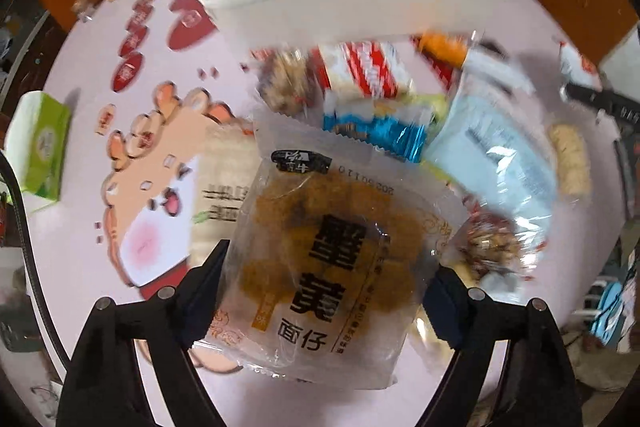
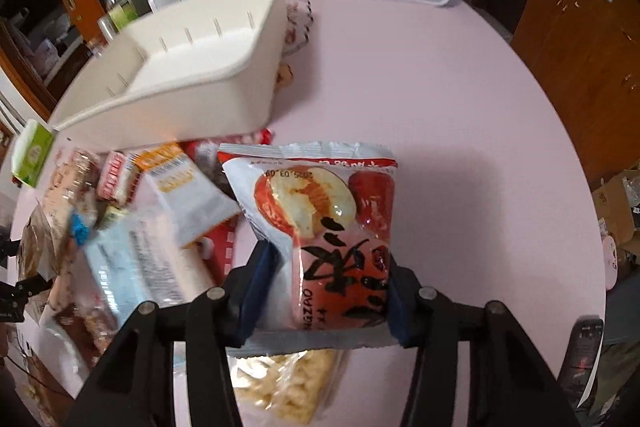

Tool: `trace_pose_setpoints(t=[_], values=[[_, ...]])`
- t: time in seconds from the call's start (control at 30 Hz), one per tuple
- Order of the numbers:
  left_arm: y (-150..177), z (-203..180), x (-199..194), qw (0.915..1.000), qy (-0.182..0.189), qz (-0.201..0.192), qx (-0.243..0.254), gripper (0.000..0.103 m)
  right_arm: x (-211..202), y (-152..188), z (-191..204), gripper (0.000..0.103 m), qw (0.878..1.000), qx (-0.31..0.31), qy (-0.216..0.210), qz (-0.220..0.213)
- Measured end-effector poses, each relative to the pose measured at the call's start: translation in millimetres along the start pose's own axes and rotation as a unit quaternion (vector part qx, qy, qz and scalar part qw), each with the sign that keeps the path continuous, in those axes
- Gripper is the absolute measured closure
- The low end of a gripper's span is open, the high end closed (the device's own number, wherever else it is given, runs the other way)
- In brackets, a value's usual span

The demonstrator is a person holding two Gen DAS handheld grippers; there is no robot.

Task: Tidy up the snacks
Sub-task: 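Carry both packs into the white tray and open both grippers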

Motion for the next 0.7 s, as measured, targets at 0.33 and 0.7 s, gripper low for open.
trace_pose_setpoints(t=[0.33, 0.7], values=[[-33, 23, -130, 0.9899, -0.023, -0.135, -0.038, 0.018, -88, -27, 50, 0.052, 0.996, -0.030, -0.029, -0.077], [-117, 36, -266, 0.9671, -0.061, -0.240, -0.060, 0.018, -211, -121, 110, 0.052, 0.981, -0.046, -0.046, -0.184]])
Point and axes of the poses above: each gripper's, at about its wrist camera, not at the fingertips, and x roughly the way its jaws point, z to its left, y to its underside, the point moved 9 cm from there along x, roughly the way its jaws point, and after that the axes turned 5 degrees about z, right-handed, at the moved point
